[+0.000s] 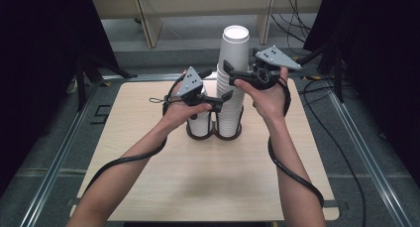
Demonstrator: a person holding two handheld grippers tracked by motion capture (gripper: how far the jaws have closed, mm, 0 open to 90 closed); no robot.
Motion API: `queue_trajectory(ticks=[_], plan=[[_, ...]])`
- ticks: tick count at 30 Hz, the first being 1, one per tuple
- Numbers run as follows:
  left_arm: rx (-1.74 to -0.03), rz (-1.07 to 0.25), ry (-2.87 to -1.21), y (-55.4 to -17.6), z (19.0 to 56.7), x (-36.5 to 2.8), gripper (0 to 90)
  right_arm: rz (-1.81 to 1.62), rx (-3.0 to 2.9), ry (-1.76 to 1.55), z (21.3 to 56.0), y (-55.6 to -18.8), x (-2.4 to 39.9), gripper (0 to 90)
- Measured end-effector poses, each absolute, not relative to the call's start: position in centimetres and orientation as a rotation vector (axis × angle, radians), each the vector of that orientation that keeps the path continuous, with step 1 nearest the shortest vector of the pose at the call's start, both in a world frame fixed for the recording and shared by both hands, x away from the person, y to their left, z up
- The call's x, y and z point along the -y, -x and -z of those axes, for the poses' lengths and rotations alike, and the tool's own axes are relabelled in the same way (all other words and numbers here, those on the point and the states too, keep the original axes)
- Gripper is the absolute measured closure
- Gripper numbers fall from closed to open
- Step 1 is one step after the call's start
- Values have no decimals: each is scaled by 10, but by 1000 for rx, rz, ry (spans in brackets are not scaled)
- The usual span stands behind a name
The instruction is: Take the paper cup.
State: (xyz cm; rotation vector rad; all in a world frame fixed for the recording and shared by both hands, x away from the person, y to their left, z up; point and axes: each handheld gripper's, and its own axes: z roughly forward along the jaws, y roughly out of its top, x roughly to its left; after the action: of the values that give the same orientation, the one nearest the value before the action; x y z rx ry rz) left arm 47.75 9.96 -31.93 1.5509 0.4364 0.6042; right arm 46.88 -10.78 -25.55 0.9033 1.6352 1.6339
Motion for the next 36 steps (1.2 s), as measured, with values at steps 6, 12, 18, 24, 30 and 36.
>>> queue_trajectory(ticks=[6, 12, 18, 24, 30, 36], plan=[[-441, -610, -1554, -482, 317, -94, 0, -1636, -1648, -908, 253, -476, 101, 2], [-451, -606, -1561, -487, 319, -91, 0, -1623, -1667, -910, 256, -482, 99, 11], [-446, -606, -1571, -489, 322, -88, 0, -1625, -1680, -918, 259, -484, 98, 39], [-438, -607, -1584, -489, 323, -86, 0, -1642, -1693, -911, 259, -484, 99, 132], [-437, -619, -1585, -490, 323, -85, 19, -1643, -1705, -901, 257, -484, 100, 145], [-434, -620, -1587, -490, 323, -85, 24, -1646, -1704, -902, 255, -484, 101, 148]])
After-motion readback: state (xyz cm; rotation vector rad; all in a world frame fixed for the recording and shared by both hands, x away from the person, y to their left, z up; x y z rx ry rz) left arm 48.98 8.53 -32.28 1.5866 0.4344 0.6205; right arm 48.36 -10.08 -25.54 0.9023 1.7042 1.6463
